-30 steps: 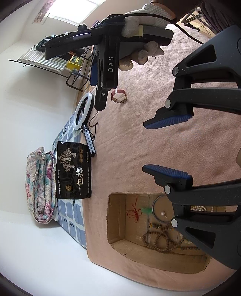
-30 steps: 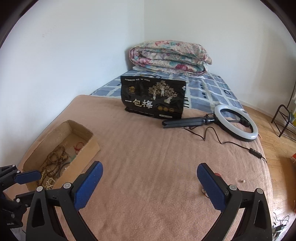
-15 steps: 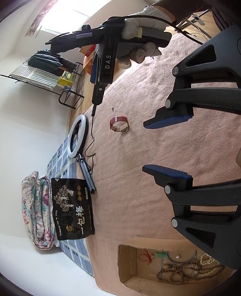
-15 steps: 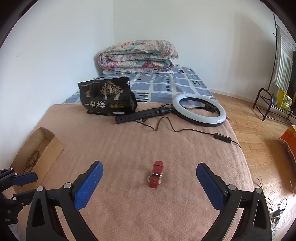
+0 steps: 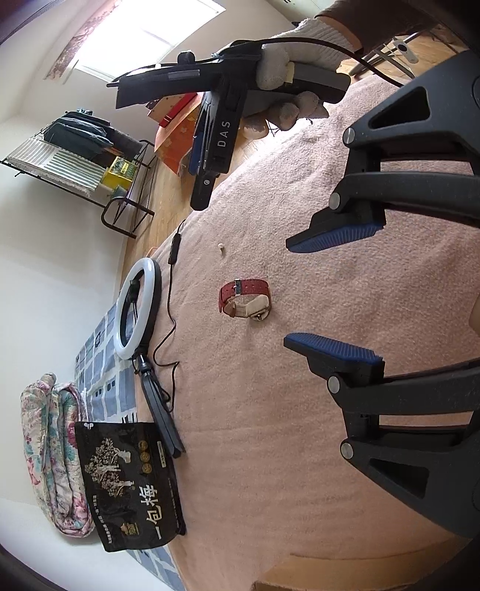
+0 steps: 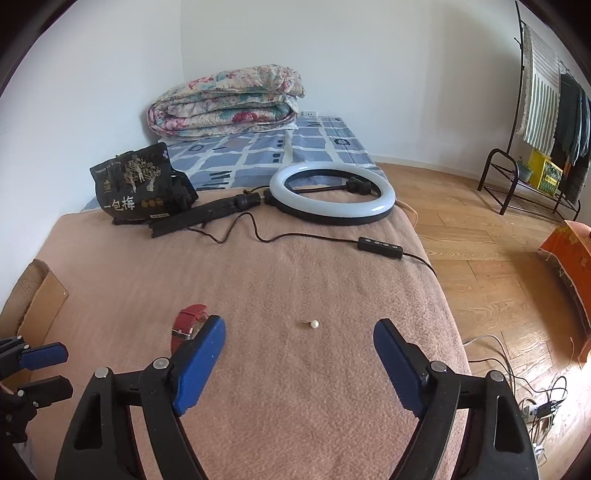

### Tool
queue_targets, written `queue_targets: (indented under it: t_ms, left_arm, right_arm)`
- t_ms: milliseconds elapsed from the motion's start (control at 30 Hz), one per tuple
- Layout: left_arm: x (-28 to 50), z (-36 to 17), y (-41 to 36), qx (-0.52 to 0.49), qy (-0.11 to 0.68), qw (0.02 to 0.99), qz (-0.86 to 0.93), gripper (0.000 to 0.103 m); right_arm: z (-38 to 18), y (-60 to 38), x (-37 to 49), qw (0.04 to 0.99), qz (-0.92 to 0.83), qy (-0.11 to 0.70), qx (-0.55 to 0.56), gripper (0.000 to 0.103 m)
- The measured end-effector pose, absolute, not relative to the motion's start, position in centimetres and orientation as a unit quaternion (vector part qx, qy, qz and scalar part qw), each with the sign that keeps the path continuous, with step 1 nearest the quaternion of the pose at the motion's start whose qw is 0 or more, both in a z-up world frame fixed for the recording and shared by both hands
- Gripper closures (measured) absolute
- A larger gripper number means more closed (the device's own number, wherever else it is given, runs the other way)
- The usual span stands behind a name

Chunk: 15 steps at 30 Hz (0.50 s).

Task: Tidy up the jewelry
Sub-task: 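Move left gripper to the red-strap watch while right gripper moves to another pearl earring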

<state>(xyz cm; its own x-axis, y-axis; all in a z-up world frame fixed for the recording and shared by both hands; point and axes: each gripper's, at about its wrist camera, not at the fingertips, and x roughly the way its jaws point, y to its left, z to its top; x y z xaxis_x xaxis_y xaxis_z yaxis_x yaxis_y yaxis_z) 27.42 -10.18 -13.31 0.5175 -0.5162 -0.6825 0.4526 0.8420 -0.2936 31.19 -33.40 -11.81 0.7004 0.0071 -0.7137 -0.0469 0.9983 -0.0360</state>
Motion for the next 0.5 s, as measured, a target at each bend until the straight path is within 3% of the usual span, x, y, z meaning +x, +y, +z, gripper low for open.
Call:
queue_targets:
  t_ms: [200,400,500]
  left_arm:
    - [29.2,-14.6,-12.5,-0.040,0.409,0.869,-0.276,0.054]
    - [30.7,-16.1,-14.7,-0.027,0.416,0.867,-0.272,0.054]
    - [31.2,-16.8,-15.5,-0.020,0.418,0.867,-0.270,0.054]
  right_arm:
    - [-14.9,-35.7,33.1,0.907,0.025,0.419,-0.027,0.042]
    - [-17.5,-36.1,34.6,0.896,0.041,0.440,-0.037,0.055]
    - [-18.5,-36.2,35.3,0.893,0.050,0.445,-0.037,0.057]
